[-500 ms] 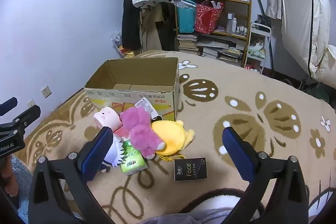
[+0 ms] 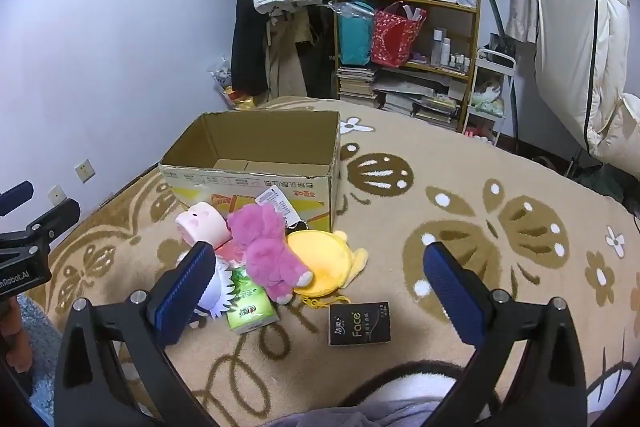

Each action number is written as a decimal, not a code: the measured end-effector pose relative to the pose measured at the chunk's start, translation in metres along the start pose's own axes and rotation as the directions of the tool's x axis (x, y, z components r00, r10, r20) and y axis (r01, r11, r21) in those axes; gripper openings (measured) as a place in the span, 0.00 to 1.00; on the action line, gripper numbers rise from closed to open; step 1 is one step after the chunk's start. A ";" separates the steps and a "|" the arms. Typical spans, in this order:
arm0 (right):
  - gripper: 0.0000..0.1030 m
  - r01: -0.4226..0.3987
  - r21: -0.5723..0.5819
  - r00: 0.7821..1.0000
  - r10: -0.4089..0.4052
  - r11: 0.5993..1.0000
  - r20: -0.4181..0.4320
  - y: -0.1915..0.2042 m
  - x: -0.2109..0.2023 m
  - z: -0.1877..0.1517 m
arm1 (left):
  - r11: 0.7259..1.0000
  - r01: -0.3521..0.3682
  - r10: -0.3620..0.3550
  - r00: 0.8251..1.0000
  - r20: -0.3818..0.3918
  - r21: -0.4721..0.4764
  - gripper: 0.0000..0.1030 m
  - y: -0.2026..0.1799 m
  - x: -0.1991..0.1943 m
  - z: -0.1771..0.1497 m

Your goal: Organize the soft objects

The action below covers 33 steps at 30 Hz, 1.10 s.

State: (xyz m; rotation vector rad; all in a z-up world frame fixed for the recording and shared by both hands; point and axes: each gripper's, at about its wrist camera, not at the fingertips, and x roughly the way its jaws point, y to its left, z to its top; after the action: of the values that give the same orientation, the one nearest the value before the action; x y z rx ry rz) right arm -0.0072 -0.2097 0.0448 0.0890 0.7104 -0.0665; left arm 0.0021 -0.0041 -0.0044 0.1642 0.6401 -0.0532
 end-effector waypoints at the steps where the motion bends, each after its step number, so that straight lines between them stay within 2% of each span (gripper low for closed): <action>1: 1.00 0.000 0.000 1.000 0.000 1.000 -0.001 -0.001 0.002 0.000 | 1.000 0.001 -0.001 1.000 0.001 0.000 1.00 0.000 0.000 0.000; 33: 1.00 0.009 -0.025 1.000 -0.009 1.000 0.001 0.008 -0.004 0.000 | 1.000 -0.002 0.001 1.000 0.011 0.009 1.00 -0.001 0.000 0.000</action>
State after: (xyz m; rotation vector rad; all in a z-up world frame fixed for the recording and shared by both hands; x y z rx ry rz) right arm -0.0094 -0.2015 0.0474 0.0623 0.7110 -0.0663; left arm 0.0021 -0.0052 -0.0043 0.1725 0.6289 -0.0554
